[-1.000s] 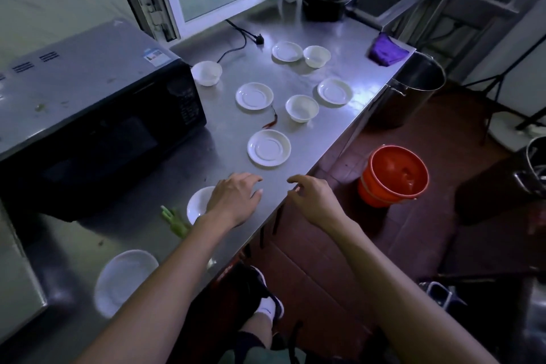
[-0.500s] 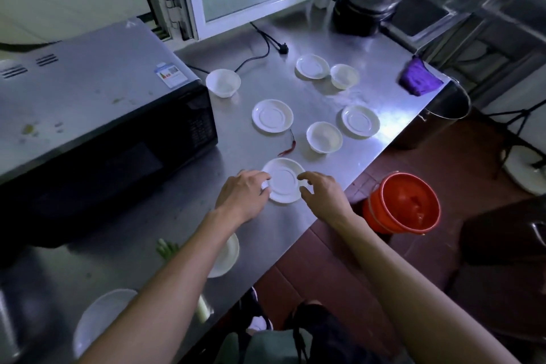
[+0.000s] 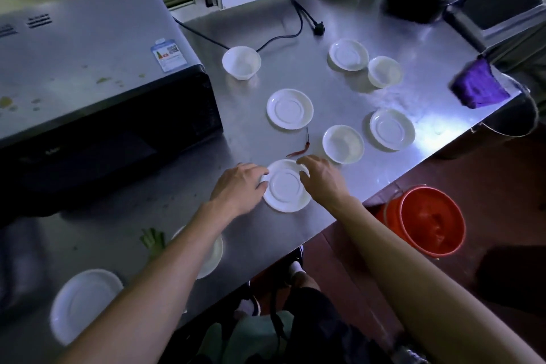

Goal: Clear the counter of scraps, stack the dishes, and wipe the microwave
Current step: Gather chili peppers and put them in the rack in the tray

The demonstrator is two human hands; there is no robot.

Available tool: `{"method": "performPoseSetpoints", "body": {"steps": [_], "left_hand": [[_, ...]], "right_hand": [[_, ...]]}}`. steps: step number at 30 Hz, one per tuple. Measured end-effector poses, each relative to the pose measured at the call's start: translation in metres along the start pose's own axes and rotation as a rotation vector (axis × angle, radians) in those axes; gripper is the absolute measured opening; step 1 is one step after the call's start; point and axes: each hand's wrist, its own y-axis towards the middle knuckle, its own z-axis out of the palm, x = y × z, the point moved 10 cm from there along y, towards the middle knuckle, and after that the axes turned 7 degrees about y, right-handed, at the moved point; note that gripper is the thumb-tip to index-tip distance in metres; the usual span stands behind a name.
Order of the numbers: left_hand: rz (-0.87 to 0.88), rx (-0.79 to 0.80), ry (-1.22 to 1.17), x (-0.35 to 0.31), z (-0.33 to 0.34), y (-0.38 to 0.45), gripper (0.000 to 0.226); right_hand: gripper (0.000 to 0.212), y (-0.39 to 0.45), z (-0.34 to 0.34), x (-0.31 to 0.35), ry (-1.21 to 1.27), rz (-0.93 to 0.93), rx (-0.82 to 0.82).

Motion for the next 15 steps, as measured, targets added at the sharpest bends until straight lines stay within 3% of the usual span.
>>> {"method": "performPoseSetpoints", "body": {"steps": [4,9,15], "left_hand": [[-0.074,0.012,-0.002,0.001,0.006,0.011,0.030],[-0.168,0.038,-0.006,0.000,0.017,0.023,0.032],[-0.262,0.050,-0.053,-0.009,0.029,0.036,0.034]], "right_hand": [[0.039,0.033,0.009,-0.006,-0.086,-0.108,0.070],[0.018,0.066,0.023,-0.019,-0.117,-0.208,0.145],[0.021,0.086,0.035,-0.026,-0.179,-0.314,0.230]]}}
